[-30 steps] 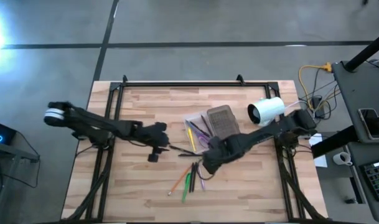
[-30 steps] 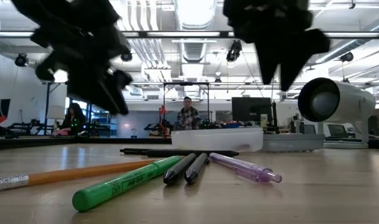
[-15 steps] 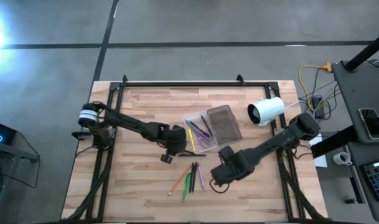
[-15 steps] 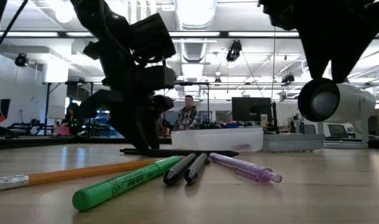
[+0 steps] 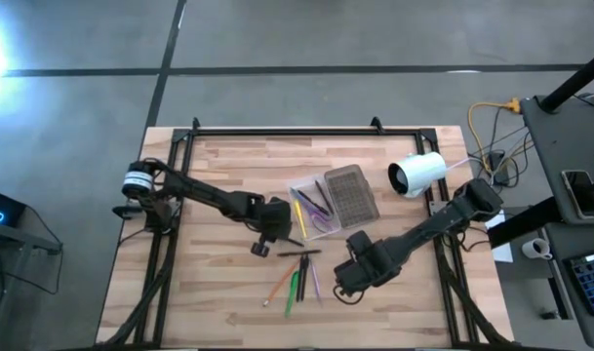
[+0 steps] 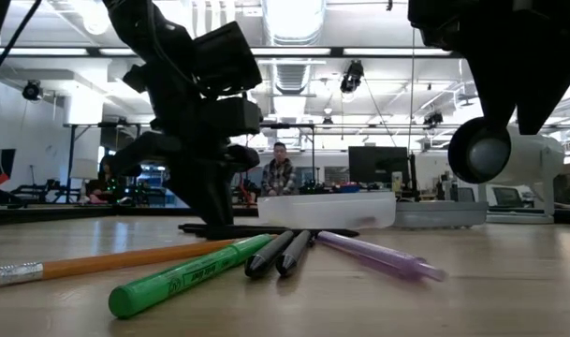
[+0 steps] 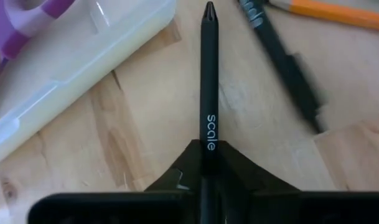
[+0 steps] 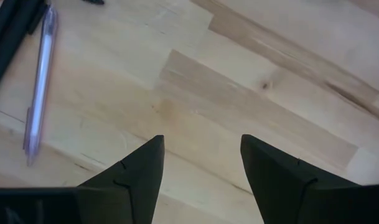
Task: Pick & place school supplies into a supply box
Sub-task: Put the black pen into the supply box
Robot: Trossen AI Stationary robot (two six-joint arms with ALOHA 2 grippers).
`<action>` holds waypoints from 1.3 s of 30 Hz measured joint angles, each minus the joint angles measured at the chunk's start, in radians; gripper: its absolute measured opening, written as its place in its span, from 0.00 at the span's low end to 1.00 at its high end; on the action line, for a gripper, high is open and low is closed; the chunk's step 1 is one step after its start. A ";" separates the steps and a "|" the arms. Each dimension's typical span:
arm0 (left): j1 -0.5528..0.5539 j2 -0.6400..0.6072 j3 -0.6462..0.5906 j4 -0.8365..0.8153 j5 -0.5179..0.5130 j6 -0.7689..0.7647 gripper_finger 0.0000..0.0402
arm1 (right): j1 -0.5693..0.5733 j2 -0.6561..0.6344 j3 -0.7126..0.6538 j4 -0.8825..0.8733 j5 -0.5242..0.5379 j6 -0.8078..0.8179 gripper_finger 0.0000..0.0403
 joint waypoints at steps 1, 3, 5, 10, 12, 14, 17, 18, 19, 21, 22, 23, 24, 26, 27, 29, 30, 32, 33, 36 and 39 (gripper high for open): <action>0.002 0.000 0.001 -0.002 0.000 0.000 0.03 | 0.001 0.000 0.000 0.002 0.000 0.000 0.51; 0.006 0.002 0.007 -0.021 -0.001 0.000 0.04 | 0.001 0.000 0.000 0.002 0.000 0.000 0.50; 0.008 -0.001 0.014 -0.047 -0.006 0.000 0.04 | 0.002 0.000 0.000 0.002 0.000 0.000 0.48; 0.010 -0.092 0.003 -0.160 -0.039 0.005 0.02 | 0.012 0.000 0.000 0.001 0.023 0.007 0.44; 0.011 -0.156 0.005 -0.171 -0.039 0.030 0.02 | 0.016 0.000 -0.002 0.001 0.031 0.018 0.42; 0.010 -0.232 0.008 -0.176 -0.036 0.093 0.02 | 0.017 0.000 -0.003 0.000 0.037 0.018 0.41; 0.010 -0.301 0.007 -0.143 -0.030 0.288 0.02 | 0.018 0.000 -0.006 -0.001 0.049 0.017 0.38; 0.010 -0.311 0.011 -0.130 -0.029 0.369 0.02 | 0.018 0.000 -0.007 -0.001 0.050 0.017 0.38; 0.015 -0.313 0.025 -0.128 -0.030 0.449 0.02 | 0.018 0.000 -0.008 -0.001 0.051 0.017 0.37; 0.025 -0.287 0.069 -0.114 -0.055 0.587 0.02 | 0.018 0.000 -0.010 -0.001 0.052 0.017 0.36; 0.032 -0.262 0.097 -0.121 -0.078 0.643 0.02 | 0.018 0.000 -0.010 0.000 0.052 0.017 0.35; 0.040 -0.227 0.127 -0.142 -0.093 0.700 0.03 | 0.018 0.000 -0.010 0.000 0.052 0.019 0.35; 0.046 -0.189 0.159 -0.154 -0.113 0.747 0.03 | 0.018 0.000 -0.010 0.000 0.052 0.022 0.34; 0.058 -0.110 0.233 -0.165 -0.142 0.835 0.04 | 0.018 0.000 -0.010 0.001 0.052 0.025 0.33; 0.063 -0.075 0.268 -0.165 -0.152 0.873 0.04 | 0.018 0.000 -0.010 0.001 0.052 0.025 0.33; 0.071 -0.007 0.341 -0.160 -0.158 0.952 0.03 | 0.018 0.000 -0.010 0.000 0.052 0.026 0.32; 0.076 0.026 0.374 -0.151 -0.158 0.993 0.03 | 0.018 0.000 -0.010 0.001 0.052 0.028 0.31; 0.087 0.089 0.437 -0.160 -0.156 1.023 0.03 | 0.018 0.000 -0.010 0.001 0.051 0.035 0.31; 0.093 0.114 0.469 -0.164 -0.156 1.024 0.03 | 0.018 0.000 -0.010 0.001 0.052 0.038 0.30; 0.115 0.162 0.539 -0.219 -0.159 1.062 0.02 | 0.018 0.000 -0.010 0.001 0.051 0.040 0.29; 0.134 0.174 0.554 -0.229 -0.182 1.068 0.02 | 0.019 0.000 -0.010 0.002 0.051 0.036 0.28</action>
